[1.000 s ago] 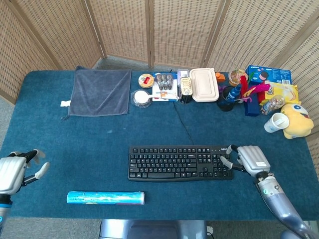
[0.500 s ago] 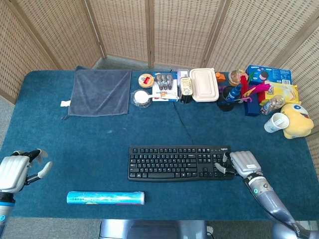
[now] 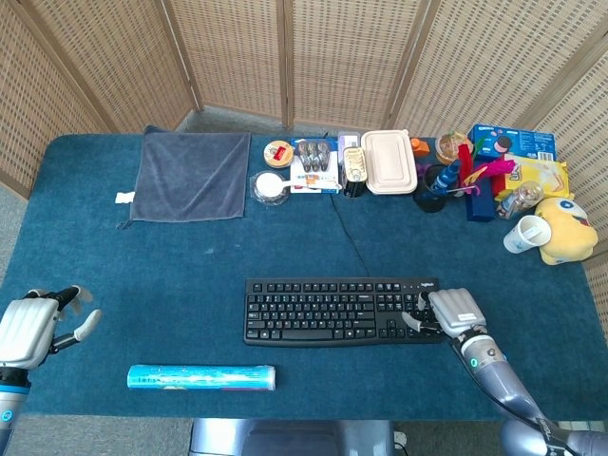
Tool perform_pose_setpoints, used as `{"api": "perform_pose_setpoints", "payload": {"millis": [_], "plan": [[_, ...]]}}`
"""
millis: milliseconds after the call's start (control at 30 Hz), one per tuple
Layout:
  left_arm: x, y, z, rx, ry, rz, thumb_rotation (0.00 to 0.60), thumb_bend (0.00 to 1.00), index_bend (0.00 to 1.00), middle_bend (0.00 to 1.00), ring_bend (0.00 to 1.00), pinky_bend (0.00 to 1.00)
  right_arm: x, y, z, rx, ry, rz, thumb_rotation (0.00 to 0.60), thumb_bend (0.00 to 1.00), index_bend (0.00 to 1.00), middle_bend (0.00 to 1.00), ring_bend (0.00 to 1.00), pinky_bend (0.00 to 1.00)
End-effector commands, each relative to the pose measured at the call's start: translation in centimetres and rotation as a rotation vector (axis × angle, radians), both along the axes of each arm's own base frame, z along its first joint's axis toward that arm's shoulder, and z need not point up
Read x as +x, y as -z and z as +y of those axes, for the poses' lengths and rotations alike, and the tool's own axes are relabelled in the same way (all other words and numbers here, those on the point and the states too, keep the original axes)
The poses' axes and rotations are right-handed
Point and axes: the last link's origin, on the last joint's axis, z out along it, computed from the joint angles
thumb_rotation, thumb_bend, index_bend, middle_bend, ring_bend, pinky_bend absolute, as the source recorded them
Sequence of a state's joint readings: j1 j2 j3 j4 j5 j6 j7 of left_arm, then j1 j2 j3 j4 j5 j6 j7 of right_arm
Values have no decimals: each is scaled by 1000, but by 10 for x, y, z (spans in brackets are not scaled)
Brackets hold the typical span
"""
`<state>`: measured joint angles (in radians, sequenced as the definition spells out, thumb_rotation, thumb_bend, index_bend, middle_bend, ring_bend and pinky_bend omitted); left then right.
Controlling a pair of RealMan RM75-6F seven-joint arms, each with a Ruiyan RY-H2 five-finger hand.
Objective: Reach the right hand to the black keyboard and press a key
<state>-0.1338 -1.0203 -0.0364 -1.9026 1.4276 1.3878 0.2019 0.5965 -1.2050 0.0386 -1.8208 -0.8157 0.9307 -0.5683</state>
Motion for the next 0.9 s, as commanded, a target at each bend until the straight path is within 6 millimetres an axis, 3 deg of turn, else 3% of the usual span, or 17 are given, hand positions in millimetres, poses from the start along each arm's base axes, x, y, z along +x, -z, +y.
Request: {"api": "perform_pose_setpoints", "payload": {"millis": [33,900], "plan": [[-1,0,0,0,-2,0,0,219,412,535,587,380,1,3,-3,0,-2,7,0,381,370,1000,1000,971],[-3,4,1,-10,-5,4,0,220,412,535,586,380,0,10,-5,3,9,40,0,382,365,1000,1000,970]]}}
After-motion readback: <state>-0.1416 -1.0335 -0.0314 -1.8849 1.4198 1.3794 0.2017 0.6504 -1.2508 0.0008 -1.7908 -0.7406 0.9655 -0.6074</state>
